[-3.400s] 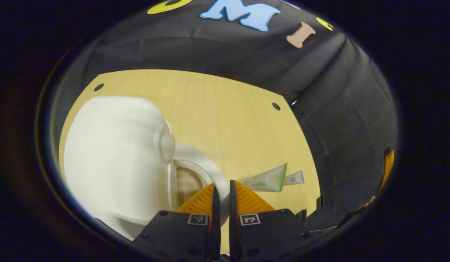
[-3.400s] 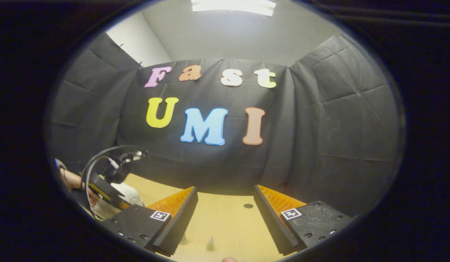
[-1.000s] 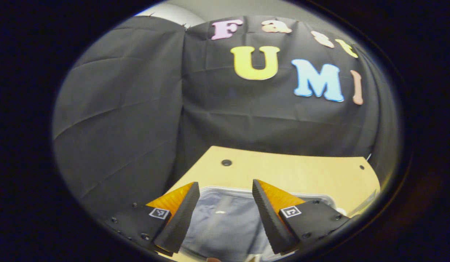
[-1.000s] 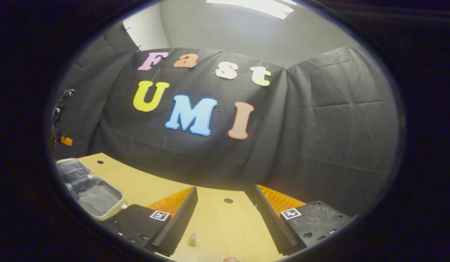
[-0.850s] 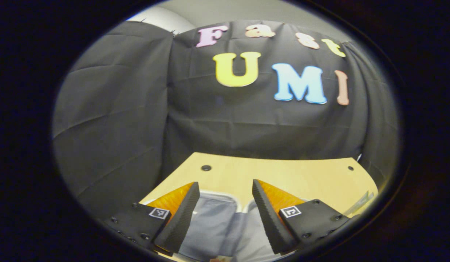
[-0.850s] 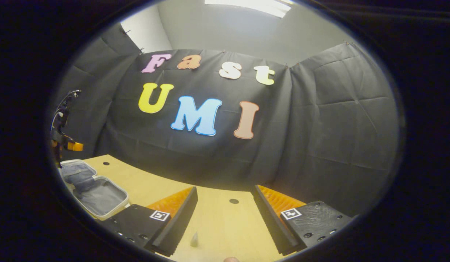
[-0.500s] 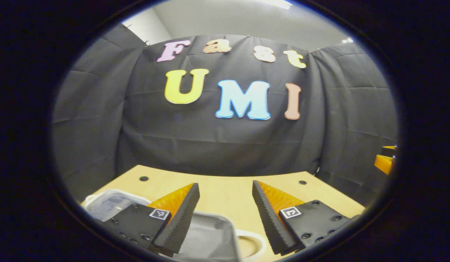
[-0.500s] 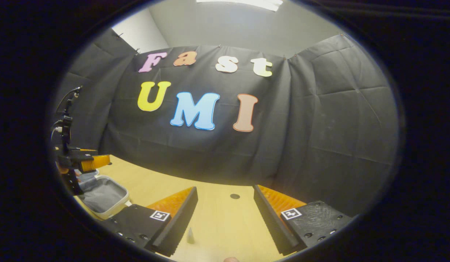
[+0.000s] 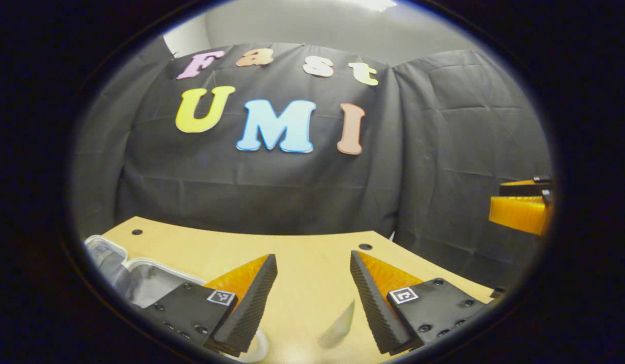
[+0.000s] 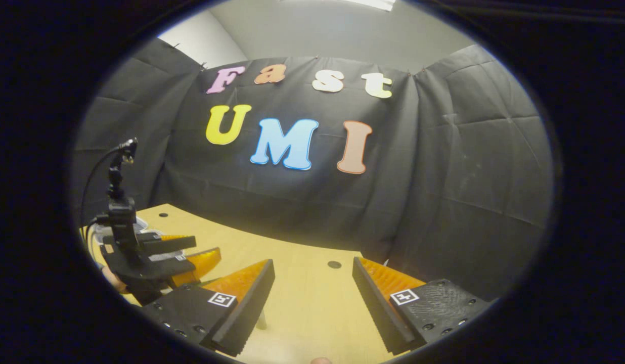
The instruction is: First open the suitcase, pack the skin care products into it, and then close the suitcase.
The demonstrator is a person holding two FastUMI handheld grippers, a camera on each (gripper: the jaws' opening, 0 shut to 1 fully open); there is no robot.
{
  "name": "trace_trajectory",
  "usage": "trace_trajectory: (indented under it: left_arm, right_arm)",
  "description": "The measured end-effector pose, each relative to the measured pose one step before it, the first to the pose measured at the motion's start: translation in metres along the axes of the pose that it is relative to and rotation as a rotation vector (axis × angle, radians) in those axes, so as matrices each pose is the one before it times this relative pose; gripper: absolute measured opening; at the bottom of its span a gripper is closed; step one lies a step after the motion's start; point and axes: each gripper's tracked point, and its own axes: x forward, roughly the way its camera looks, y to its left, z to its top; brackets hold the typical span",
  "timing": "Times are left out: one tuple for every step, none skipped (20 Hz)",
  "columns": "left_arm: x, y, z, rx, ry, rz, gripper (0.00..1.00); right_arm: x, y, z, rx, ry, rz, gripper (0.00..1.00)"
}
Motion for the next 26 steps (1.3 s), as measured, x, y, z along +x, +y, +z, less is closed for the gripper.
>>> trace_trajectory:
  left_arm:
    - [0.00445, -0.01011, -0.01711, 0.00093, 0.02414, -0.01834, 0.94]
    - [0.00557, -0.00779, -0.01601, 0.00136, 0.01861, -0.01417, 0.95]
    - [0.00281, -0.00879, -0.01837, 0.00021, 0.02396, -0.01029, 0.95]
    - [0.00533, -0.00285, -0.01846, -0.00288, 0.02829, -0.00646, 0.95]
    - [0.00388, -0.00059, -0.01996, -0.00646, 0.03693, -0.00001, 0.95]
    - [0.00393, 0.00116, -0.0157, -0.00813, 0.03726, 0.00154, 0.94]
    - [0.00379, 0.0025, -0.01214, -0.00574, 0.02732, 0.01041, 0.94]
    - [0.00345, 0.00342, -0.00759, -0.00095, 0.01342, 0.01203, 0.89]
    - [0.00013, 0.00186, -0.00111, -0.00358, 0.00761, 0.00644, 0.92]
    - [0.00154, 0.0027, -0.00352, -0.00128, 0.00911, 0.01208, 0.78]
    - [0.00329, 0.00596, -0.00408, 0.00682, 0.01653, 0.02224, 0.72]
    - [0.00041, 0.00046, -0.00368, 0.00391, 0.02003, 0.00622, 0.58]
    - [0.00097, 0.00305, -0.00041, 0.0129, 0.00114, 0.01585, 0.57]
    - [0.00061, 0.00188, -0.00101, 0.01216, 0.00837, 0.00054, 0.47]
    - [0.00019, 0.00032, -0.00166, -0.00458, 0.02251, -0.00259, 0.47]
    - [0.00074, 0.00086, 0.00062, -0.02142, 0.01649, -0.00133, 0.46]
    - [0.00056, -0.0001, -0.0009, -0.03773, 0.02939, -0.01051, 0.41]
    - [-0.00317, 0.00177, 0.00158, -0.05513, 0.02849, -0.00477, 0.41]
    - [-0.0067, 0.00174, 0.00259, -0.05013, 0.0253, -0.00817, 0.39]
    - [-0.0111, 0.00213, 0.00742, -0.03961, 0.01052, -0.00206, 0.39]
    - [-0.01335, 0.00349, 0.01083, -0.03216, 0.00557, 0.00336, 0.39]
    - [-0.01553, 0.00281, 0.01054, -0.02879, 0.0044, 0.00284, 0.41]
    - [-0.0185, 0.00162, 0.01329, -0.02846, -0.00676, 0.0007, 0.39]
    - [-0.0171, 0.00249, 0.01681, -0.02045, -0.01208, 0.00445, 0.41]
    - [-0.01695, 0.00516, 0.01656, -0.01075, -0.01785, 0.0105, 0.39]
    - [-0.01737, 0.0096, 0.01665, -0.00042, -0.01804, 0.01668, 0.39]
  right_arm:
    - [-0.00006, -0.00125, -0.00408, 0.00474, 0.0116, 0.00227, 0.94]
    - [0.00038, -0.00125, -0.00436, 0.0025, 0.01198, 0.00103, 0.94]
    - [-0.0002, -0.00071, -0.00405, 0.00259, 0.01303, 0.00181, 0.94]
    - [-0.00033, -0.00096, -0.00421, 0.00469, 0.01031, 0.00128, 0.94]
    - [-0.00123, -0.00231, -0.00233, 0.00808, 0.00625, -0.00189, 0.94]
    - [-0.00148, -0.00062, -0.00289, 0.00891, 0.00564, 0.00079, 0.94]
    - [-0.00051, -0.00028, -0.00212, 0.00789, 0.00457, -0.00092, 0.94]
    - [0.00157, 0.00179, -0.00444, 0.00566, 0.0099, 0.00269, 0.94]
    - [0.00062, 0.00304, -0.0038, 0.00402, 0.01092, 0.00731, 0.94]
    - [0.00016, 0.00469, -0.00385, 0.00367, 0.00684, 0.00857, 0.94]
    - [0.00158, 0.00509, -0.00162, 0.00327, 0.00431, 0.00961, 0.94]
    - [0.00143, 0.00428, -0.00191, 0.0042, 0.00205, 0.00913, 0.94]
    - [0.00284, 0.00491, -0.00231, 0.00432, 0.00538, 0.01062, 0.94]
    - [0.00398, 0.00592, -0.00387, 0.00421, 0.00701, 0.01003, 0.94]
    - [0.00427, 0.00473, -0.00427, 0.00549, 0.01509, 0.00982, 0.94]
    - [0.00427, 0.00532, -0.00442, 0.01, 0.01627, 0.014, 0.94]
    - [0.00442, 0.00342, -0.00302, 0.01567, 0.01123, 0.00947, 0.95]
    - [0.00388, 0.00294, -0.00341, 0.01822, 0.01282, 0.00863, 0.94]
    - [0.0058, 0.00223, -0.00334, 0.02261, 0.0122, 0.00708, 0.94]
    - [0.00646, 0.00459, -0.00528, 0.02343, 0.01284, 0.01354, 0.95]
    - [0.00836, 0.00376, -0.00646, 0.0257, 0.01898, 0.01524, 0.95]
    - [0.00916, 0.00338, -0.00931, 0.02509, 0.0226, 0.01237, 0.94]
    - [0.01027, 0.00269, -0.01005, 0.02696, 0.02987, 0.01319, 0.94]
    - [0.01095, 0.00313, -0.01364, 0.02625, 0.03268, 0.01356, 0.94]
    - [0.0106, 0.00222, -0.01624, 0.02452, 0.0462, 0.01031, 0.93]
    - [0.01193, 0.00044, -0.01959, 0.01796, 0.04849, 0.00255, 0.9]
